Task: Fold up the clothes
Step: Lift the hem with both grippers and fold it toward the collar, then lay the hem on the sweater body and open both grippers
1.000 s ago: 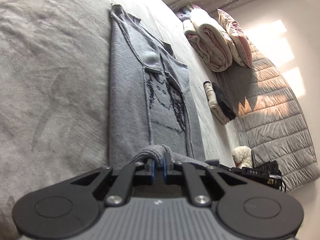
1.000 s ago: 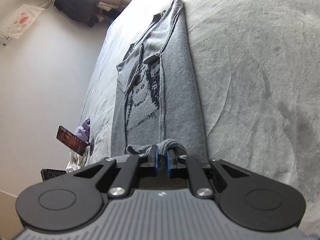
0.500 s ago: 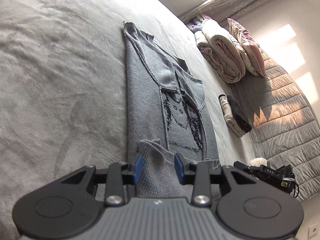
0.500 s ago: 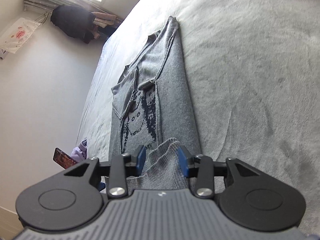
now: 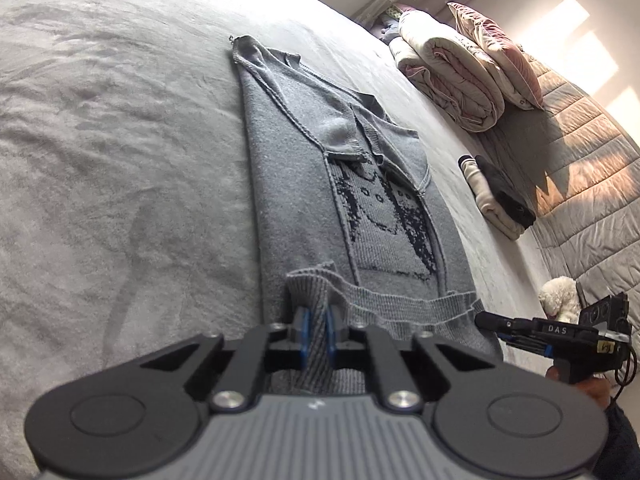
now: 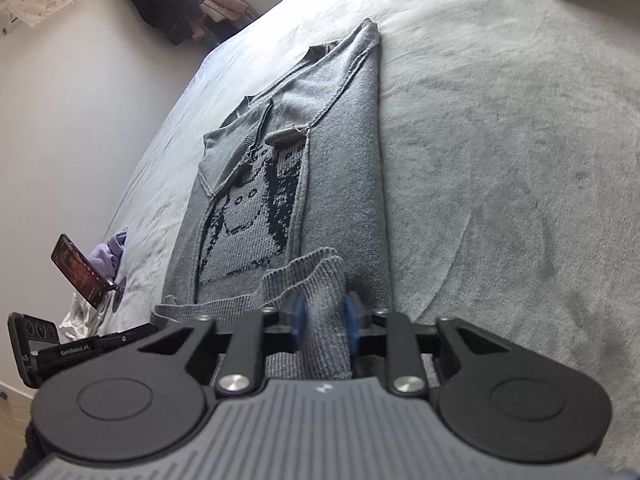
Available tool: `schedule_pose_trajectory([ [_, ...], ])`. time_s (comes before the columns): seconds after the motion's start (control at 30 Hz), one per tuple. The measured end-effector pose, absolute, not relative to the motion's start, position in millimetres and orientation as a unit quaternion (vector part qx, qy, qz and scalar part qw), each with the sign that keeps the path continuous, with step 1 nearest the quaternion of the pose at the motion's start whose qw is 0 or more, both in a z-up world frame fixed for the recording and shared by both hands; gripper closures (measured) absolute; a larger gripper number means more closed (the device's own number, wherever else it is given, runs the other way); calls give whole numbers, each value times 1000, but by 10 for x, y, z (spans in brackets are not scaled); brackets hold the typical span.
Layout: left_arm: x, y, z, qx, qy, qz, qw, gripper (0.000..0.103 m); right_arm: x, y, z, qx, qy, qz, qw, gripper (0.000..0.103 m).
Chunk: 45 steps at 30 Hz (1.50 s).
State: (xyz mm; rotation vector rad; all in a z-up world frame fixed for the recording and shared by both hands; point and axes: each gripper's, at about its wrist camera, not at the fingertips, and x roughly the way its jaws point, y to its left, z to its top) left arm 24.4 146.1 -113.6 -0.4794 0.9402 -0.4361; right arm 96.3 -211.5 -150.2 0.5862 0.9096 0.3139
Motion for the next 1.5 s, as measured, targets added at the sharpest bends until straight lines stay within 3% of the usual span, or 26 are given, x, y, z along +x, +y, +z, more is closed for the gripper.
schedule_pose_trajectory([
  [0.7, 988, 1597, -1058, -329, 404, -221, 824, 97, 1525, -2367, -1499, 365, 354, 142, 849, 90],
  [1.33, 1475, 1502, -1273, -278, 394, -149, 863, 97, 2146, -2294, -1719, 350, 354, 108, 861, 91],
  [1.5, 1419, 1469, -1148, -253, 383, -136, 878, 90, 2101, -2219, -1628, 310, 350, 99, 879, 85],
])
